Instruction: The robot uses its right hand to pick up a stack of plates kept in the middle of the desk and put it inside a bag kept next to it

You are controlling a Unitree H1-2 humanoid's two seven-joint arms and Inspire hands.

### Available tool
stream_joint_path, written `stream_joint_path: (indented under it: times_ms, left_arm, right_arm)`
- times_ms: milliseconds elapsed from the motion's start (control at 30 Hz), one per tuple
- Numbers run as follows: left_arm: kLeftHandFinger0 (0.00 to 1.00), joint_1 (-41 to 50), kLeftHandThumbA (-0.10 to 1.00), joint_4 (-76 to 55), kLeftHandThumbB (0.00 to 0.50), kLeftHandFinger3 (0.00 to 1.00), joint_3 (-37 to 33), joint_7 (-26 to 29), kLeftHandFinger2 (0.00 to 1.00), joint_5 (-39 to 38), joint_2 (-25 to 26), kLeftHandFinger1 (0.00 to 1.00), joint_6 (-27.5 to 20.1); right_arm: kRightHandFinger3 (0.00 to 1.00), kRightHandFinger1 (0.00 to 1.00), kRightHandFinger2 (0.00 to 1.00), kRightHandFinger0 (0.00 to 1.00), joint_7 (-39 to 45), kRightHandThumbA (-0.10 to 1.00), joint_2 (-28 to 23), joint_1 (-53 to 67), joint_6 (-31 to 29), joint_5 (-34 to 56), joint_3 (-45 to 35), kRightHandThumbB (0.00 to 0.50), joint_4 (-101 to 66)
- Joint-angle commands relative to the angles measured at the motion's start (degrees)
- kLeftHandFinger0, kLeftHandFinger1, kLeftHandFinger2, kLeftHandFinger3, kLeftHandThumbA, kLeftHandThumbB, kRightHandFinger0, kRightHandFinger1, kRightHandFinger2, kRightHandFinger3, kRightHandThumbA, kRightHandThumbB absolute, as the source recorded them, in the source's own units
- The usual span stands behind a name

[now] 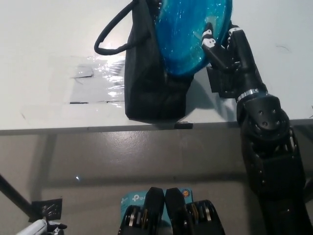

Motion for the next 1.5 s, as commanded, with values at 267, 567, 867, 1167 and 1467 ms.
stream_joint_path:
  times_ms: [267, 567, 867, 1167, 1467]
  left_arm:
    - [0.78, -0.7, 0.37, -1.1, 0.000, 0.99, -0.1, 0.0, 0.90, 0.8, 0.6, 0.78, 0.8]
    - [0.78, -0.6, 0.35, -1.4, 0.000, 0.96, -2.4, 0.4, 0.86, 2.2, 0.2, 0.76, 0.8]
    - [0.78, -1.4, 0.35, -0.9, 0.000, 0.92, -2.3, -0.3, 0.87, 2.1, -0.5, 0.77, 0.8]
    - [0.77, -1.3, 0.32, -1.4, 0.000, 0.87, -2.0, -0.2, 0.84, 2.1, -0.4, 0.75, 0.8]
    - [0.78, -1.0, 0.40, -1.3, 0.000, 0.92, -1.5, 0.2, 0.85, 2.0, -0.2, 0.75, 0.8]
  right_arm:
    - [0.00, 0.00, 0.00, 0.00, -4.8, -0.10, 6.4, -3.4, -12.8, -5.3, 3.1, 0.275, 9.3]
    - [0.00, 0.00, 0.00, 0.00, -2.6, -0.10, 4.4, -7.2, -17.7, -15.1, 12.9, 0.215, 15.1]
    - [0.19, 0.03, 0.41, 0.00, 1.2, -0.10, -4.1, -14.0, -20.0, -21.6, 22.3, 0.144, 22.8]
    - [1.00, 1.00, 1.00, 1.00, 9.6, 0.51, -10.8, -14.3, -2.2, -36.2, 33.2, 0.328, 18.8]
    - [1.00, 1.00, 1.00, 1.00, 1.6, 0.51, -5.7, -14.3, 4.3, -34.8, 25.9, 0.293, 19.8]
